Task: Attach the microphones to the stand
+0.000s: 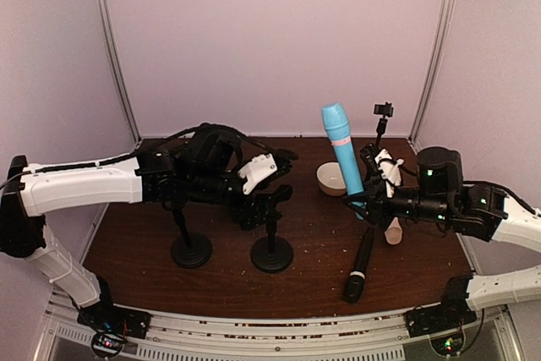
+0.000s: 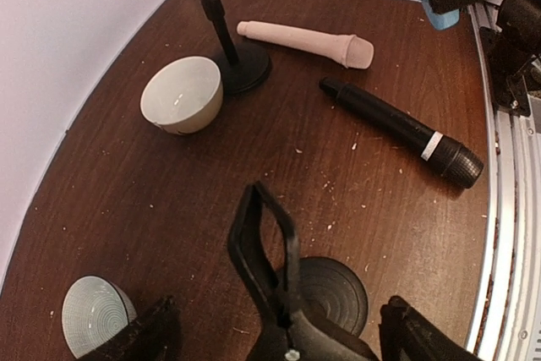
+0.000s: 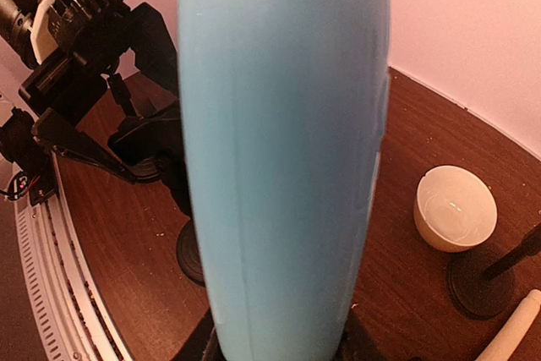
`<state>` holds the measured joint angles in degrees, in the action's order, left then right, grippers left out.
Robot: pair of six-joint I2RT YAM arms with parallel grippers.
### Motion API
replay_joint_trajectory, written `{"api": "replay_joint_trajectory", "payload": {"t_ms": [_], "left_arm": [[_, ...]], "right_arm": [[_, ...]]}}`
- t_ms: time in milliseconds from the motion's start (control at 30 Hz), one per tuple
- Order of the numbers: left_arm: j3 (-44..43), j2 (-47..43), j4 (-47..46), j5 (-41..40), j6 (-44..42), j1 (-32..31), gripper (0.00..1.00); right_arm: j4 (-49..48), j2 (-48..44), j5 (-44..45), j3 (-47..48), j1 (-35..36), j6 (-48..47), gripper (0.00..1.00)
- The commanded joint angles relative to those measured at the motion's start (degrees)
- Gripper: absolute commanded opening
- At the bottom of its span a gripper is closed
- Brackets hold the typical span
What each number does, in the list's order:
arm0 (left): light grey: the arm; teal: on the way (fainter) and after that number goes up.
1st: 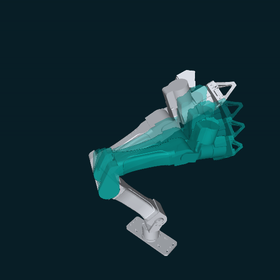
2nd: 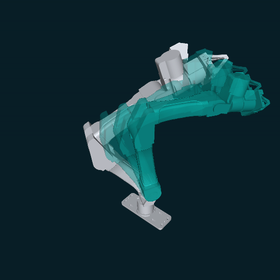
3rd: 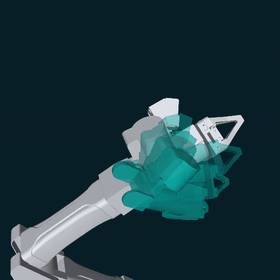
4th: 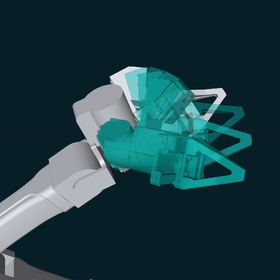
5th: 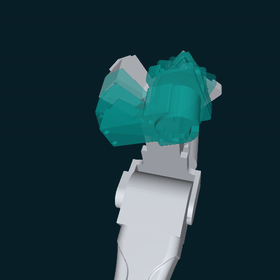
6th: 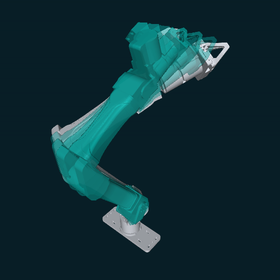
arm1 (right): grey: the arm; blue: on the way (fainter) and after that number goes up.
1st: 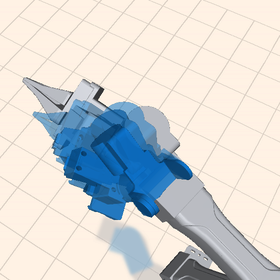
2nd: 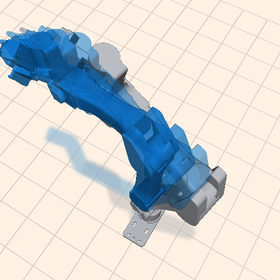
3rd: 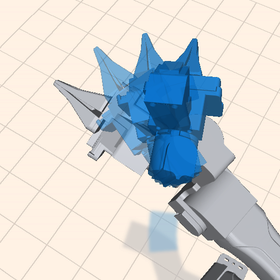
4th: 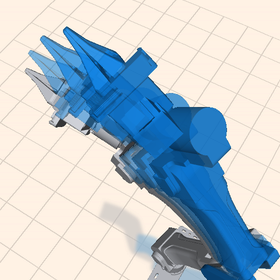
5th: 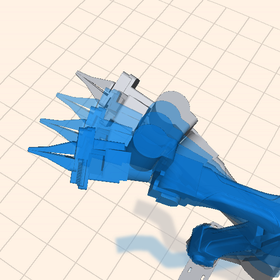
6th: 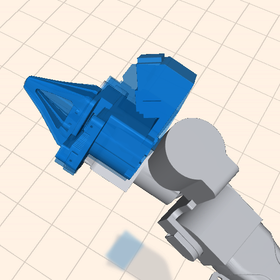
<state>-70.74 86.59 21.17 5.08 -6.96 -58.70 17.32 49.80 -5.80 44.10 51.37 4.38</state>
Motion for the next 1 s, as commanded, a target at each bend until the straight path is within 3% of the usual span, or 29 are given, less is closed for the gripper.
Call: {"api": "replay_joint_trajectory", "payload": {"t_ms": [0,500,767,967], "left_arm": [[-0.81,-0.12,-2.33,0.24,-1.35,0.58,0.8],[-0.3,-1.13,2.33,3.05,-0.51,2.78,0.63],[-0.18,-1.74,2.64,5.02,-4.11,3.06,0.29],[2.65,-3.8,-0.17,7.05,-6.64,3.15,0.19]], "right_arm": [[-2.83,0.91,-1.61,1.32,-0.57,0.24,0.11],[-3.84,2.95,-1.84,1.69,-0.64,-0.12,0.12],[-4.56,3.18,-3.19,1.38,-0.67,-0.75,0.12],[-7.78,2.27,-5.14,-1.09,-0.66,-1.4,0.13]]}}
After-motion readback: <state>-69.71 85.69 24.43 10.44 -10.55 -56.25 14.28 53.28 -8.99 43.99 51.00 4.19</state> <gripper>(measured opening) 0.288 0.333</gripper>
